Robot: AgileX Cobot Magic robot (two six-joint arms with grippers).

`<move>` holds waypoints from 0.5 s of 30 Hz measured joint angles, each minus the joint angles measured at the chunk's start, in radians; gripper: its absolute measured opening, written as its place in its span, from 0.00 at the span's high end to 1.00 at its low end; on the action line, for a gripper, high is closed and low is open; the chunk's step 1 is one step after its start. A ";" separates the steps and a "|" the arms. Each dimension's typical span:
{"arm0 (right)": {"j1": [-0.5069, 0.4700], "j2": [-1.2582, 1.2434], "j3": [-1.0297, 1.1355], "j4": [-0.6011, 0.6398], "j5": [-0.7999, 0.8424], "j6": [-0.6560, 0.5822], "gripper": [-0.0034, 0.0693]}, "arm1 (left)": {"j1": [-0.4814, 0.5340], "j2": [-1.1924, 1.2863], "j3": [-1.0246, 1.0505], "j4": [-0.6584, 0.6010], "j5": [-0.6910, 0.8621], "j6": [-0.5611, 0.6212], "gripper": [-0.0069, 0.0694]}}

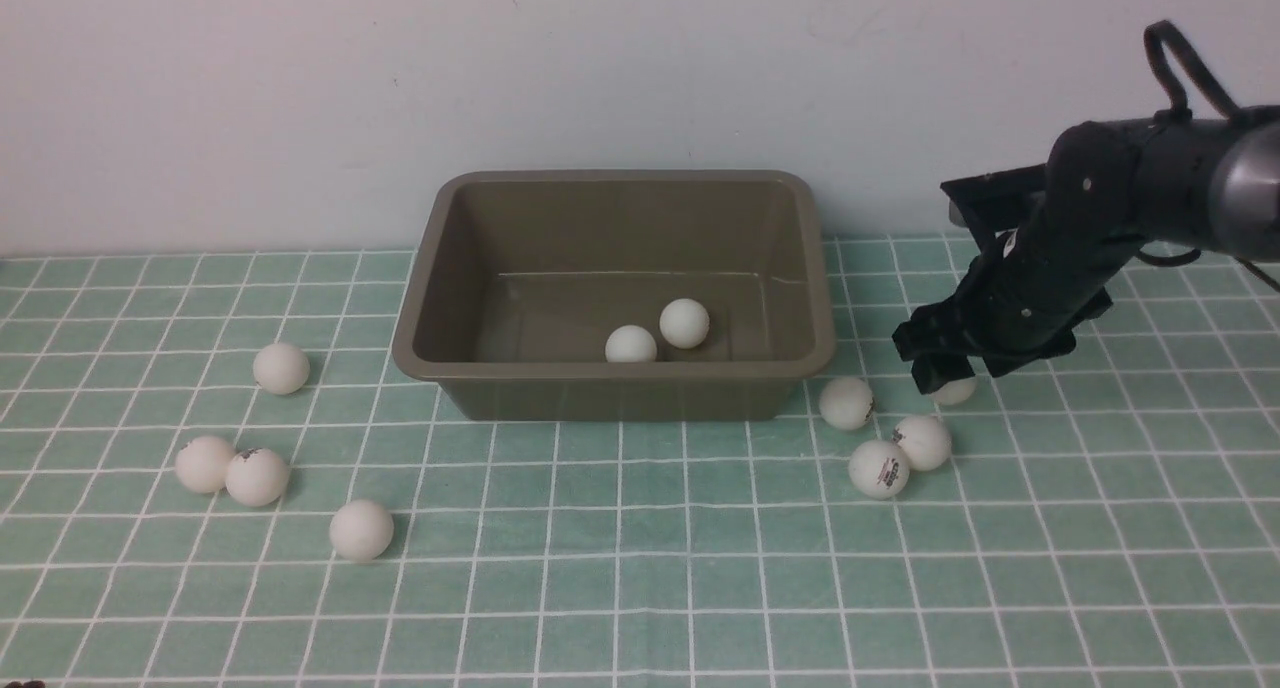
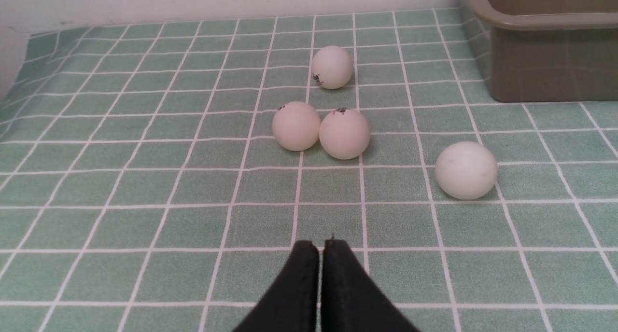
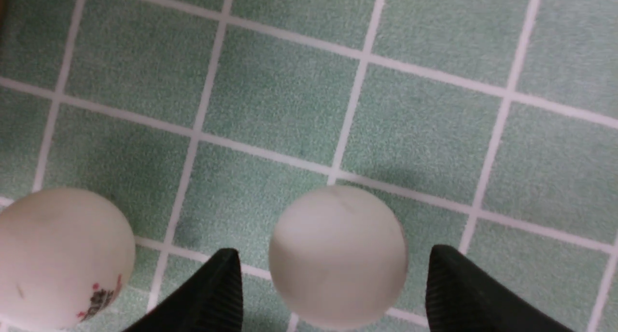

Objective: Put the table tennis balls in the box on the green coffee tablecloth.
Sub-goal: 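Reach for and grasp a ping pong ball on the table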

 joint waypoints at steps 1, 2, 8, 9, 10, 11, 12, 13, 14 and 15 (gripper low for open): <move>0.000 0.003 0.000 0.003 -0.004 -0.003 0.32 | 0.000 0.000 0.000 0.000 0.000 0.000 0.91; 0.000 0.006 0.000 0.006 -0.009 -0.005 0.32 | 0.000 0.000 0.000 0.000 0.000 0.000 0.91; 0.000 0.027 -0.001 0.006 -0.016 -0.007 0.42 | 0.000 0.000 0.000 0.000 0.000 -0.005 0.91; 0.000 0.030 -0.002 0.006 -0.018 -0.007 0.45 | 0.000 0.000 0.000 0.000 0.000 0.000 0.91; 0.000 0.030 -0.002 0.006 -0.022 -0.007 0.46 | 0.000 0.000 0.000 0.000 0.000 -0.005 0.91; 0.000 0.030 -0.004 0.006 -0.022 -0.007 0.46 | 0.000 0.000 0.000 0.000 0.000 0.000 0.91; 0.000 0.030 -0.007 0.006 -0.020 -0.007 0.46 | 0.000 0.000 0.000 0.000 0.000 0.000 0.91; 0.000 0.031 -0.012 0.006 -0.012 -0.007 0.46 | 0.000 0.000 0.000 0.000 0.000 0.000 0.91; 0.000 0.031 -0.025 0.006 0.004 -0.007 0.46 | 0.000 0.000 0.000 0.000 0.000 -0.005 0.91; 0.000 0.032 -0.052 0.006 0.036 -0.007 0.46 | 0.000 0.000 0.000 0.000 0.000 -0.005 0.91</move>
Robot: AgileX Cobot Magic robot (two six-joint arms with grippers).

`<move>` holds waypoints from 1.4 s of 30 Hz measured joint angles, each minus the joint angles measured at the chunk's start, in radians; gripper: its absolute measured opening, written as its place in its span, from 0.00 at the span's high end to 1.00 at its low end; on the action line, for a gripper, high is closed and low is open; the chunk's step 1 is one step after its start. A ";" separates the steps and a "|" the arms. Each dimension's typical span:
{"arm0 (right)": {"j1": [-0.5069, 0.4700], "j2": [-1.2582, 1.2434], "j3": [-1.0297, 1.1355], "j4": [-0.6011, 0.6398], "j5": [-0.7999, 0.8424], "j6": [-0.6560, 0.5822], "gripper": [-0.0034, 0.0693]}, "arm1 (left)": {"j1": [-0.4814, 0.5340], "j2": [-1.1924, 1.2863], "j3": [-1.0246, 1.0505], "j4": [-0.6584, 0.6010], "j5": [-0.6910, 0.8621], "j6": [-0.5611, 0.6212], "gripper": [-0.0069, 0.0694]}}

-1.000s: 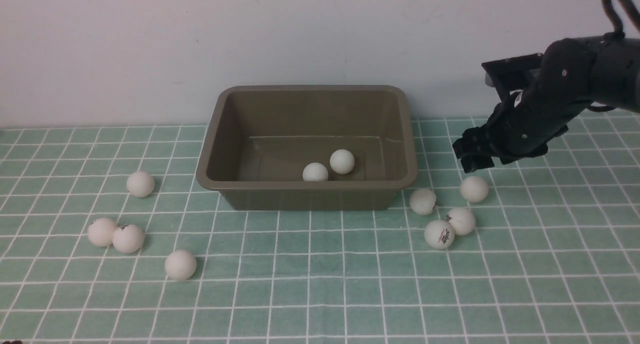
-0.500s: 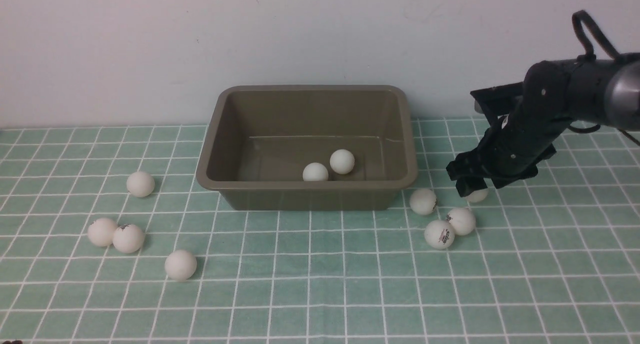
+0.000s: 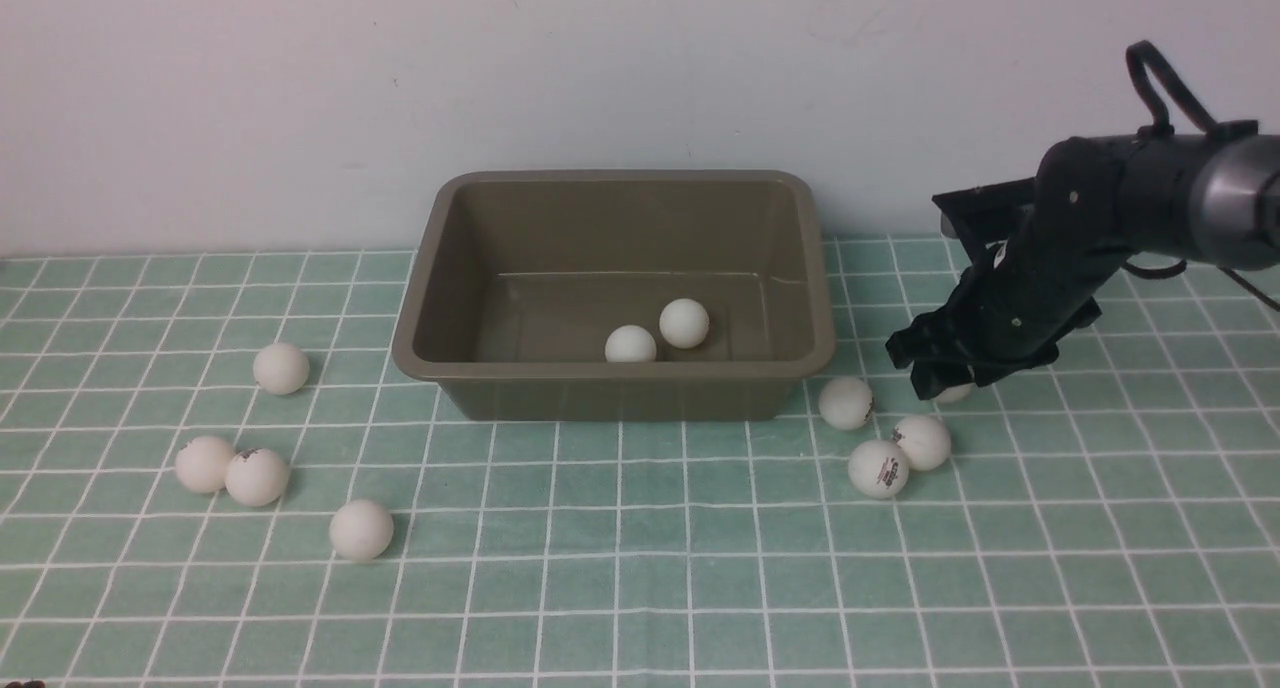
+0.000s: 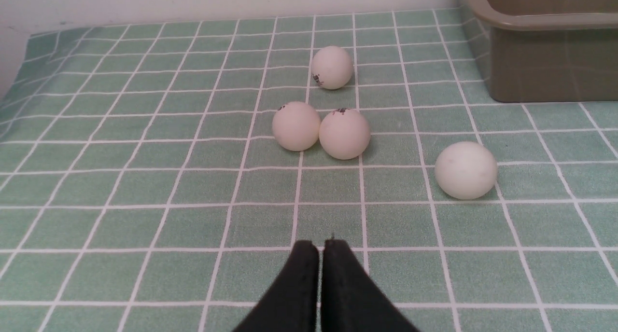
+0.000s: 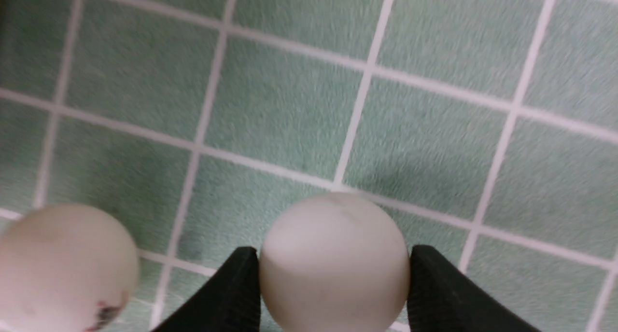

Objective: Put the table tennis balls in the box on the green coffee tablecloth.
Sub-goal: 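Reach for and grasp a ping pong ball on the table, then release the ping pong ball into the bin and lift the gripper away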

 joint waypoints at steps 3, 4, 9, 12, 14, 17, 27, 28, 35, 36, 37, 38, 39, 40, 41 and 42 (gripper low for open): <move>0.000 0.003 -0.105 0.000 0.094 0.000 0.46 | 0.000 0.000 0.000 0.000 0.000 0.005 0.91; 0.000 0.004 -0.148 0.001 0.132 0.000 0.46 | 0.000 0.000 0.000 0.000 0.000 0.005 0.91; 0.001 0.007 -0.404 0.112 0.322 -0.038 0.46 | 0.000 0.000 0.000 0.000 0.000 0.000 0.91; 0.018 0.007 -0.476 0.185 0.352 -0.071 0.46 | 0.000 0.000 0.000 0.000 0.000 0.000 0.91; 0.043 0.007 -0.518 0.247 0.351 -0.099 0.46 | 0.000 0.000 0.000 0.000 0.000 0.000 0.91; 0.077 0.007 -0.531 0.277 0.338 -0.117 0.46 | 0.000 0.000 0.000 0.000 0.000 0.000 0.91; 0.190 0.074 -0.536 0.262 0.316 -0.131 0.46 | 0.000 0.000 0.000 0.000 0.000 0.000 0.91; 0.195 0.087 -0.536 0.256 0.315 -0.131 0.46 | 0.000 0.000 0.000 0.000 0.000 0.000 0.91; 0.226 0.168 -0.536 0.221 0.286 -0.158 0.46 | 0.000 0.000 0.000 0.000 0.000 0.000 0.91; 0.225 0.169 -0.536 0.220 0.286 -0.158 0.46 | 0.000 0.000 0.000 0.000 0.000 0.000 0.91; 0.227 0.182 -0.536 0.215 0.273 -0.158 0.46 | 0.000 0.000 0.000 0.000 0.000 0.000 0.91; 0.227 0.189 -0.536 0.215 0.270 -0.159 0.46 | 0.000 0.000 0.000 0.000 0.000 0.000 0.91; 0.227 0.199 -0.536 0.215 0.267 -0.161 0.46 | 0.000 0.000 0.000 0.000 0.000 0.000 0.91; 0.227 0.202 -0.536 0.215 0.266 -0.165 0.46 | 0.000 0.000 0.000 0.000 0.000 0.000 0.91; 0.227 0.206 -0.536 0.215 0.266 -0.172 0.46 | 0.000 0.000 0.000 0.000 0.000 0.000 0.91; 0.227 0.210 -0.536 0.215 0.266 -0.178 0.46 | 0.000 0.000 0.000 0.000 0.000 0.000 0.91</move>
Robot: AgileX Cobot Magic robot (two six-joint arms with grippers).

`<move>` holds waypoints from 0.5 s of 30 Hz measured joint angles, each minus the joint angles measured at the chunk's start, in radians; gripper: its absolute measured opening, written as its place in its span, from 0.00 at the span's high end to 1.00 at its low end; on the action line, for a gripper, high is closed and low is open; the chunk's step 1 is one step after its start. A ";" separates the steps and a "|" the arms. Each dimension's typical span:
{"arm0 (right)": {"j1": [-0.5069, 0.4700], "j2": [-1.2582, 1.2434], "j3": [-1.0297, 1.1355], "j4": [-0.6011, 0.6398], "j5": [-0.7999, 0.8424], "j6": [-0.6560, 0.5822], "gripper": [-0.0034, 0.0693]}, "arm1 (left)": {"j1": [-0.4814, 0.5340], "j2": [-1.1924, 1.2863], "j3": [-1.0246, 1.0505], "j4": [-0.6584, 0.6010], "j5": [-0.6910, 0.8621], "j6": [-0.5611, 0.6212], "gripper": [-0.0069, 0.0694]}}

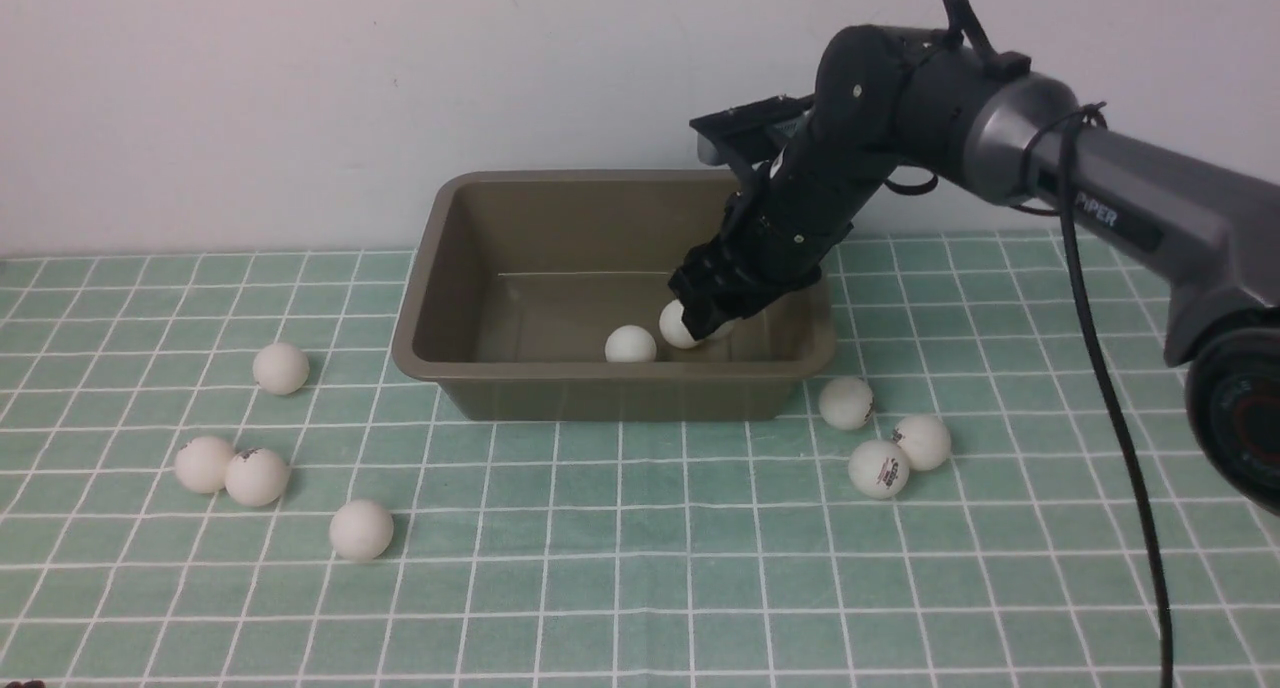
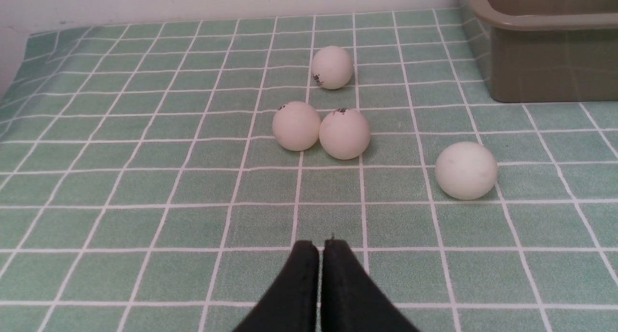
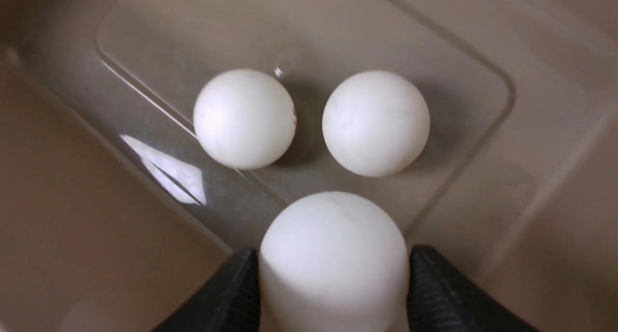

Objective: Put the table tennis balls in the box on the green coffee tablecloth.
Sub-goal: 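Release the ping pong ball into the bin and lift the gripper away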

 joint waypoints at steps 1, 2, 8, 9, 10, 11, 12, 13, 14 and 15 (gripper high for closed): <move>0.000 0.004 0.000 0.000 0.001 -0.008 0.46 | 0.000 0.000 0.000 0.000 0.000 0.000 0.91; 0.000 0.010 0.000 0.000 0.001 -0.016 0.46 | 0.000 0.000 0.000 0.000 0.000 0.000 0.91; 0.000 0.031 0.000 0.001 0.001 -0.031 0.44 | 0.000 0.000 0.000 0.000 0.000 0.000 0.91; 0.000 0.031 0.000 0.002 -0.001 -0.031 0.43 | 0.000 0.000 0.000 0.000 0.000 0.000 0.91; 0.000 0.031 0.000 0.002 -0.001 -0.031 0.42 | 0.000 0.000 0.000 0.000 0.000 0.000 0.91; 0.000 0.031 0.000 0.002 -0.004 -0.031 0.41 | 0.000 0.000 0.000 0.000 0.000 0.000 0.91; 0.000 0.031 -0.002 0.002 -0.009 -0.031 0.40 | 0.000 0.000 0.000 0.000 0.000 0.000 0.91; 0.000 0.032 -0.010 0.002 -0.006 -0.031 0.40 | 0.000 0.000 0.000 0.000 0.000 0.000 0.91; 0.000 0.032 -0.012 0.002 -0.004 -0.031 0.40 | 0.000 0.000 0.000 0.000 0.000 0.000 0.91; 0.000 0.034 -0.037 0.002 0.007 -0.031 0.40 | 0.000 0.000 0.000 0.000 0.000 0.000 0.91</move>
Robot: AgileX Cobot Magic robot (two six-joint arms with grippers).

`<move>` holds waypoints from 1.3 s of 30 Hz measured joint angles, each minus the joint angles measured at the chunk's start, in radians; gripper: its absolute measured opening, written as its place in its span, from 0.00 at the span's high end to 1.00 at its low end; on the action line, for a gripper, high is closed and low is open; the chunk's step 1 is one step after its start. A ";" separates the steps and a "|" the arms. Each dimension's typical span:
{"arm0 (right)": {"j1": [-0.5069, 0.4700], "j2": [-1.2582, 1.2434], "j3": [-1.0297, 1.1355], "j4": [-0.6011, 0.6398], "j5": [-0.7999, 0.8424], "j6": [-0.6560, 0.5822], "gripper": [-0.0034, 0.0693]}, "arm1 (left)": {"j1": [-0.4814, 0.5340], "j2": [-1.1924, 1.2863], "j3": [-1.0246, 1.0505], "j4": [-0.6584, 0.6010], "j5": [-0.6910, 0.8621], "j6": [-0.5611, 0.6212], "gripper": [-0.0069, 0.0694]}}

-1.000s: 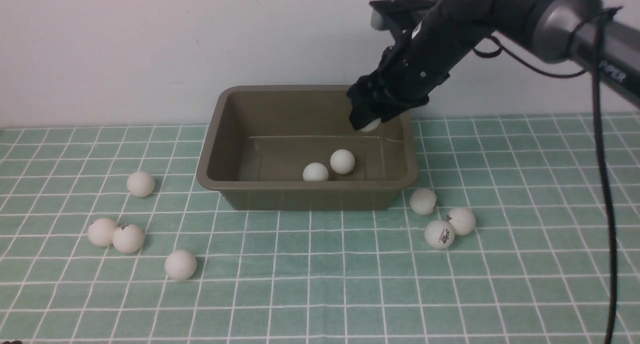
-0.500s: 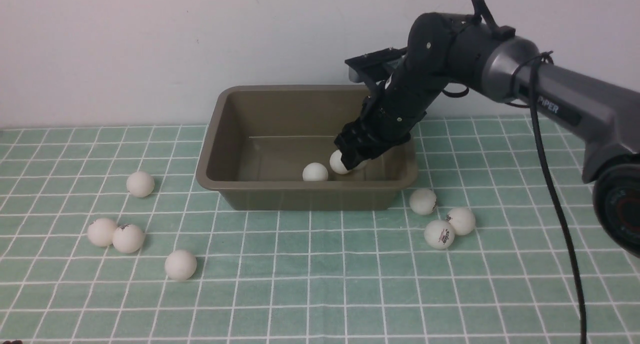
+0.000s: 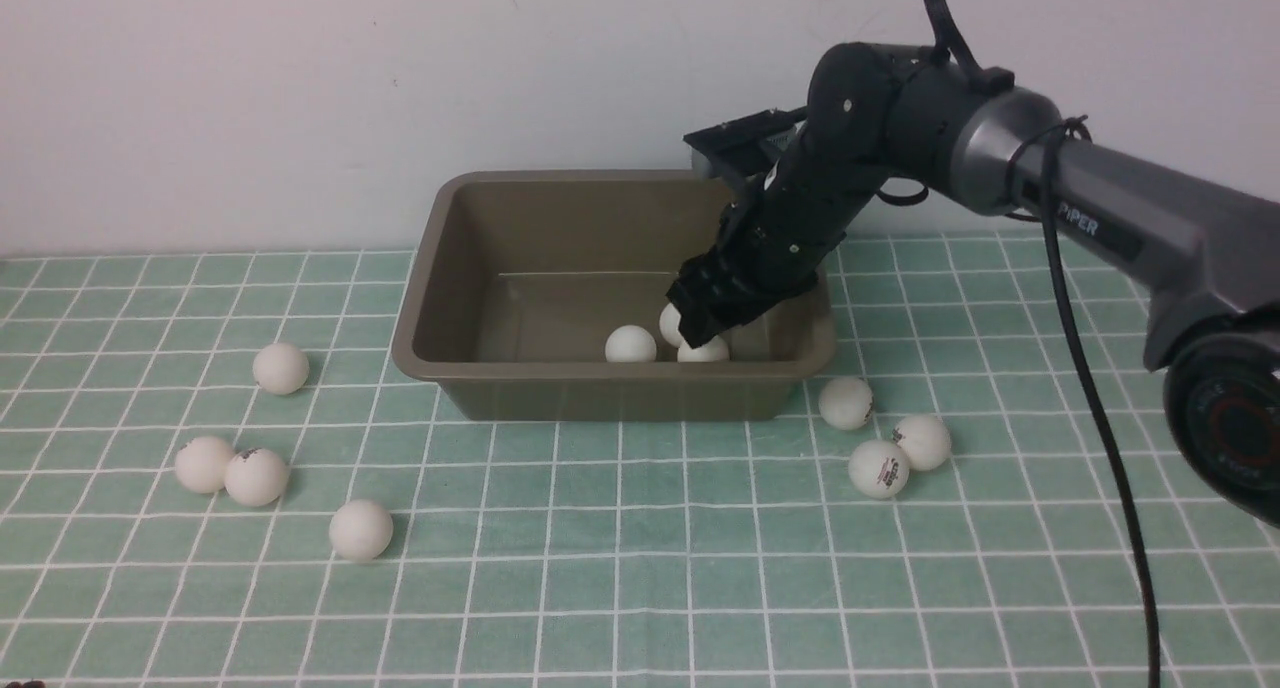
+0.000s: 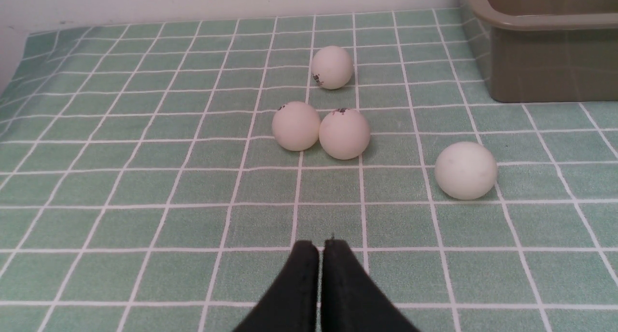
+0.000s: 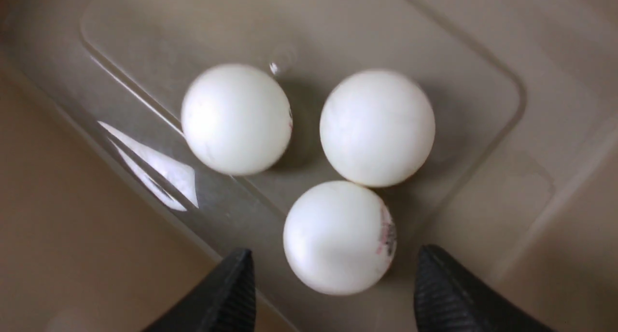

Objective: Put the table tennis balls in the box on the green coffee tablecloth.
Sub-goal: 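Release the ping pong ball into the bin and lift the gripper away, then reach for and grasp a ping pong ball on the table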

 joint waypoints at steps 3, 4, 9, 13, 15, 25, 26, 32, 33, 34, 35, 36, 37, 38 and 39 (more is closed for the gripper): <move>0.000 0.002 -0.109 -0.001 0.072 0.000 0.39 | 0.000 0.000 0.000 0.000 0.000 0.000 0.91; 0.000 0.002 -0.128 -0.001 0.082 0.000 0.39 | 0.000 0.000 0.000 0.000 0.000 0.000 0.91; 0.000 -0.034 -0.341 -0.064 0.121 0.007 0.39 | 0.000 0.000 0.000 0.000 0.000 0.000 0.91; -0.021 -0.140 -0.340 -0.179 0.140 0.057 0.39 | 0.000 0.000 0.000 0.000 0.000 0.000 0.91; -0.045 -0.202 -0.329 -0.202 0.140 0.086 0.39 | 0.000 0.000 0.000 0.000 0.000 0.000 0.91; -0.223 -0.557 -0.069 -0.207 0.143 0.135 0.39 | 0.000 0.000 0.000 0.000 0.000 0.000 0.91; -0.234 -0.584 -0.032 -0.204 0.144 0.134 0.39 | 0.000 0.000 0.000 0.000 0.000 0.000 0.91; -0.274 -0.757 0.351 -0.196 0.147 0.132 0.39 | 0.000 0.000 0.000 0.000 0.000 0.000 0.91; -0.274 -0.770 0.392 -0.191 0.142 0.132 0.39 | 0.000 0.000 0.000 0.000 0.000 0.000 0.91; -0.274 -0.781 0.453 -0.187 0.127 0.132 0.39 | 0.000 0.000 0.000 0.000 0.000 0.000 0.91; -0.274 -0.789 0.530 -0.181 0.093 0.131 0.39 | 0.000 0.000 0.000 0.000 0.000 0.000 0.91; -0.274 -0.789 0.568 -0.179 0.069 0.131 0.39 | 0.000 0.000 0.000 0.000 0.000 0.000 0.91; -0.274 -0.790 0.637 -0.171 0.019 0.131 0.39 | 0.000 0.000 0.000 0.000 0.000 0.000 0.91; -0.274 -0.789 0.687 -0.163 -0.024 0.128 0.39 | 0.000 0.000 0.000 0.000 0.000 0.000 0.91; -0.274 -0.788 0.735 -0.156 -0.071 0.123 0.39 | 0.000 0.000 0.000 0.000 0.000 0.000 0.91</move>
